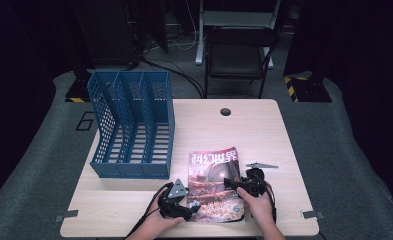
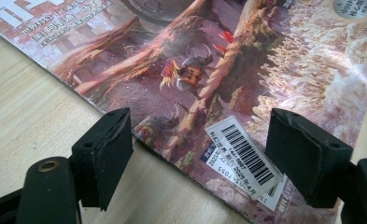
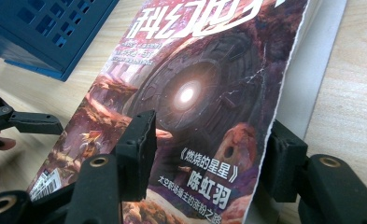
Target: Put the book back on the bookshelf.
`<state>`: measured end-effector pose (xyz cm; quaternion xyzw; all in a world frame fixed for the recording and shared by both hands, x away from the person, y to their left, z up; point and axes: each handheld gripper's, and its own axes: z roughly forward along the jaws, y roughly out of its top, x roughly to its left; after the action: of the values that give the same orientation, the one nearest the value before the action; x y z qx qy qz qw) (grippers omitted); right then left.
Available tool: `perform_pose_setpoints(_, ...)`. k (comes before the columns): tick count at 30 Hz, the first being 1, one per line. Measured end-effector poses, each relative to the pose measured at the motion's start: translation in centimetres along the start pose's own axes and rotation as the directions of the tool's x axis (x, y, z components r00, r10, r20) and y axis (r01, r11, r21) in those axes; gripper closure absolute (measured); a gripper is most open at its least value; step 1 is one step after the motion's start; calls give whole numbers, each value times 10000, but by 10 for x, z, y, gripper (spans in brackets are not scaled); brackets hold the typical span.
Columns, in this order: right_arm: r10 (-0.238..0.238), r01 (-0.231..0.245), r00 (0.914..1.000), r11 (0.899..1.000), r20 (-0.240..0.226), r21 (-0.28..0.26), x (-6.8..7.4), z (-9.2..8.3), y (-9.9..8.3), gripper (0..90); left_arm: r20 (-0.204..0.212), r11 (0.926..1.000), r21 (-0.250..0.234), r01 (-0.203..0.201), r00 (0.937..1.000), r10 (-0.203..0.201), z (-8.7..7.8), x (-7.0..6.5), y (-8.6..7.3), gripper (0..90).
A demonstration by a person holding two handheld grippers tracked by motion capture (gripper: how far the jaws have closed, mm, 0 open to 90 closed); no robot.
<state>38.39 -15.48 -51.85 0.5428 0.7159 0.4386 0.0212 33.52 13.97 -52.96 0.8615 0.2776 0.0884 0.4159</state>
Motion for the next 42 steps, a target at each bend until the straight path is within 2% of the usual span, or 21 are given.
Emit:
perform_pose_setpoints(5, 119, -115, 9997, 9997, -211, 197, 1, 0, 0, 484, -1, 10000, 2, 4, 10000, -4, 0, 0, 0, 227)
perform_pose_setpoints(6, -16, 27, 9993, 9995, -373, 302, 2, 1, 0, 499, -10, 10000, 5, -3, 10000, 3, 0, 0, 0, 227)
perform_pose_setpoints(7, -16, 27, 9993, 9995, -373, 302, 2, 1, 0, 499, -10, 10000, 5, -3, 10000, 3, 0, 0, 0, 227)
perform_pose_setpoints(8, -212, 227, 9992, 9987, -332, 454, 6, 2, -1, 499, -7, 10000, 3, 6, 10000, -6, 0, 0, 0, 227)
perform_pose_setpoints(16, -599, 642, 9966, 9949, -572, 780, 11, 5, -2, 526, 65, 10000, 34, 68, 10000, -68, 0, 0, 0, 227)
perform_pose_setpoints(20, -466, 511, 9971, 9957, -595, 766, 10, 4, -2, 556, 64, 10000, 1, 83, 9999, -83, 0, 0, 0, 228)
perform_pose_setpoints(30, -575, 626, 9964, 9944, -616, 850, 9, 4, -2, 596, -17, 9999, -79, 127, 9999, -127, 0, -1, 0, 228)
perform_pose_setpoints(34, -570, 624, 9964, 9942, -628, 877, 7, 4, -2, 640, -17, 9999, -79, 94, 10000, -95, 0, -1, 0, 227)
perform_pose_setpoints(35, -413, 473, 9970, 9945, -652, 939, 8, 4, -2, 647, -15, 9999, -78, 121, 9999, -121, 0, -1, 0, 228)
perform_pose_setpoints(42, -439, 512, 9960, 9943, -782, 940, 4, 4, -2, 696, -16, 9999, -84, 105, 9999, -105, 0, -1, 0, 228)
